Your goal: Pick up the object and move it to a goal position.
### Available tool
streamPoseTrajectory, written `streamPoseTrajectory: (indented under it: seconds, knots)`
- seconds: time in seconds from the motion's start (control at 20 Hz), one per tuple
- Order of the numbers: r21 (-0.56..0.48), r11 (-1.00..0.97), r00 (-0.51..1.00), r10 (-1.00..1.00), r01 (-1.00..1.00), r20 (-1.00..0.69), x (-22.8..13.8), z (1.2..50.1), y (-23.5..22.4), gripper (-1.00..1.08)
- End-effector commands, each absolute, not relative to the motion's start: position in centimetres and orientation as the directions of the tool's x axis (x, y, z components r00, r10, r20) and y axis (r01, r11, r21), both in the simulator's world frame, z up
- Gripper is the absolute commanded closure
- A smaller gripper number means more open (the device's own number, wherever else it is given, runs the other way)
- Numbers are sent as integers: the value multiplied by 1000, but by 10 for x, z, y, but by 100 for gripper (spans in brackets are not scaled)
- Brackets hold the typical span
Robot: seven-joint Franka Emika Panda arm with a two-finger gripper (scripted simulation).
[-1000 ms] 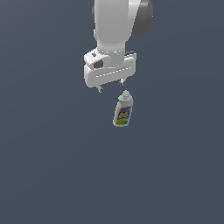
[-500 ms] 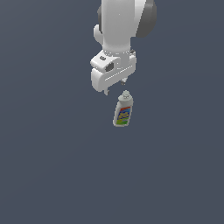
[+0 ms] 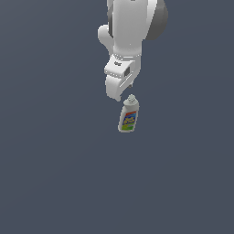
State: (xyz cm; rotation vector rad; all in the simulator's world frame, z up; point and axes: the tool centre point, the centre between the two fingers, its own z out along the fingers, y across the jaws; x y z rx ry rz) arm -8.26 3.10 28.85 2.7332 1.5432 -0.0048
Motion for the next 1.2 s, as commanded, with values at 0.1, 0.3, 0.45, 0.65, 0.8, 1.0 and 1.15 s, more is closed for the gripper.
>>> streamPoseTrajectory:
  seconds: [0.1, 0.3, 0.45, 0.65, 0.8, 1.0, 1.15]
  knots:
    - [0, -401, 401, 916, 916, -3, -84, 286, 39, -92]
    - [0, -294, 294, 956, 956, -2, -85, 285, 46, -92]
    - [0, -220, 220, 976, 976, -2, -86, 283, 50, -92]
    - [0, -139, 139, 990, 990, -1, -87, 282, 55, -92]
    - [0, -94, 94, 996, 996, 0, -88, 281, 58, -92]
    - [0, -53, 53, 999, 999, 0, -88, 281, 60, -92]
    - [0, -37, 37, 999, 999, 0, -89, 280, 61, -92]
